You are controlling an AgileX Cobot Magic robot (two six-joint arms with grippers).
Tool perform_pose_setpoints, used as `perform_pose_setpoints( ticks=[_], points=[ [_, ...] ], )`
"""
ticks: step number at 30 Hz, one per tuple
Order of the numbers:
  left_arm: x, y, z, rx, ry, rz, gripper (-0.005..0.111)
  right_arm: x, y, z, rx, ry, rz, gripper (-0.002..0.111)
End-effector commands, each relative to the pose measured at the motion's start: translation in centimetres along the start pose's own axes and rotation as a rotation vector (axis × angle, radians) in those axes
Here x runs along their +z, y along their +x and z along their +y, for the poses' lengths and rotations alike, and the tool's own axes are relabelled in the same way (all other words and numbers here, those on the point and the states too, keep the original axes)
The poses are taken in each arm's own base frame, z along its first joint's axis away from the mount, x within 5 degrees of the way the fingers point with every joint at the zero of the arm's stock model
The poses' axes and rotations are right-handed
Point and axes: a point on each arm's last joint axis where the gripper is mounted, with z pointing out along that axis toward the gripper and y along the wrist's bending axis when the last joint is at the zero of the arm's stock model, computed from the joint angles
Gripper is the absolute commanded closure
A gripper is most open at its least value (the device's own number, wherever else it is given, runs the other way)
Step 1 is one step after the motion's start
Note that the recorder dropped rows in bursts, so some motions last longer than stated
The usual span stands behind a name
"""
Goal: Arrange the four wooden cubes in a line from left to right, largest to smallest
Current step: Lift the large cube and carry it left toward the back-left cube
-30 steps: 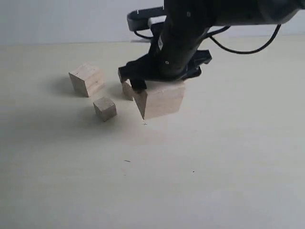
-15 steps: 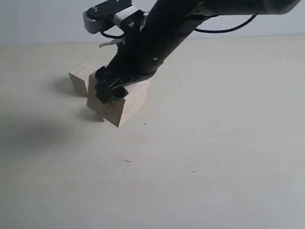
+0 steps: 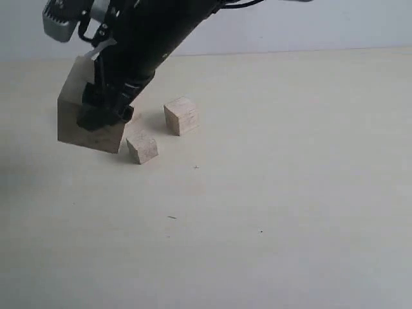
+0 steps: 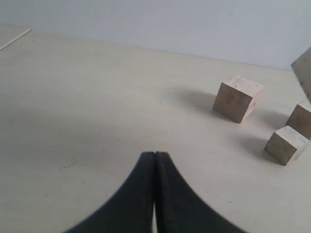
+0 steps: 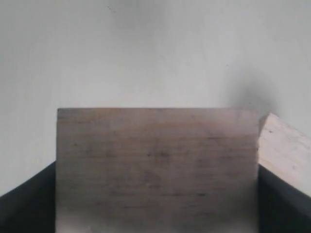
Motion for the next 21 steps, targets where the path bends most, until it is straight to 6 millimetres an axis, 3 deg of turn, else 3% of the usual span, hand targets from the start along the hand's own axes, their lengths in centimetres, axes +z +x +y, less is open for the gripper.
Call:
perform_pose_setpoints(
  ticks=[1,2,6,10,13,17,21],
  points=[
    [0.0,-0.1,0.0,0.004,0.006,-0.013,0.107,3.1,-0.4,0.9,-0.053,-0.074,-0.006,0.108],
    [0.0,-0.1,0.0,0.004,0.006,-0.013,0.107,4.9,-0.3,1.3,-0.064,-0.097,0.008,0.108],
    [0.0,-0.1,0.0,0.004,0.006,-0.013,0.107,8.8,0.9,0.9,-0.078,-0.125,0.053,0.108],
    [0.0,-0.1,0.0,0.004,0.006,-0.013,0.107,10.8,3.4,-0.9,-0.062,-0.02,0.233,0.108],
    [0.0,-0.1,0.0,0.004,0.006,-0.013,0.107,10.7,5.1,-3.1,0.087,0.098,0.285,0.108],
    [0.0,-0.1,0.0,0.004,0.006,-0.013,0.107,9.6,6.4,-4.6,0.111,0.116,0.313,0.108],
    [0.0,-0.1,0.0,0.004,0.006,-0.013,0.107,9.6,6.4,-3.4,0.031,-0.051,0.3,0.108]
  ],
)
